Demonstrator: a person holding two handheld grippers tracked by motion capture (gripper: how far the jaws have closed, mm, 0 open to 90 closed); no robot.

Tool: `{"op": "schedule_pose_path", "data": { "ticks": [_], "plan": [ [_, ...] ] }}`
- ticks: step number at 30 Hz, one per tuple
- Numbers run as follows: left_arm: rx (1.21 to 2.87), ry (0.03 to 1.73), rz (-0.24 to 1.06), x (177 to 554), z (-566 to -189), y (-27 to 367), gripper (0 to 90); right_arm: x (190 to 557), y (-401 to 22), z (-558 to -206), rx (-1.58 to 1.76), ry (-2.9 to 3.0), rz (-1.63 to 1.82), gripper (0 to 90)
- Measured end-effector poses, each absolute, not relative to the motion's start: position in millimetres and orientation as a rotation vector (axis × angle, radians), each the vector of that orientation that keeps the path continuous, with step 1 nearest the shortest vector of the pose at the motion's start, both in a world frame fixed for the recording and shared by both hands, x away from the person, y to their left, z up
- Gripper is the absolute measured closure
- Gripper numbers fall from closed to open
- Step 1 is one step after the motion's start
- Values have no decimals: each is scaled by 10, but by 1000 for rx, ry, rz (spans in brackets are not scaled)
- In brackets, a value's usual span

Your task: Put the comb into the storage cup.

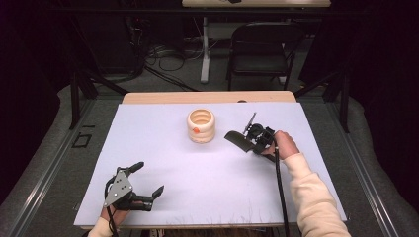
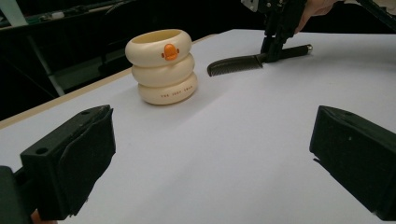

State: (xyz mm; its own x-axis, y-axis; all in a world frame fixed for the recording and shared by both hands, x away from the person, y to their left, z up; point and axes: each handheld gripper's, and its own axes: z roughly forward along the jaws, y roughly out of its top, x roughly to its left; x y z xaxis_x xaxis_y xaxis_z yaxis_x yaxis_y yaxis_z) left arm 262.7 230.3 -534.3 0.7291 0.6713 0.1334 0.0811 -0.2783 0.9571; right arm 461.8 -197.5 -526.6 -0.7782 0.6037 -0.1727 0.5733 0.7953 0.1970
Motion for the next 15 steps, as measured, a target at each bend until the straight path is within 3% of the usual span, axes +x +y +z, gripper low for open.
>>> {"op": "schedule_pose_path", "data": {
  "ticks": [15],
  "plan": [
    [1789, 592, 644, 2621, -5341, 2306, 3, 4611, -2013, -5255, 963, 2738, 232, 718]
  ]
}}
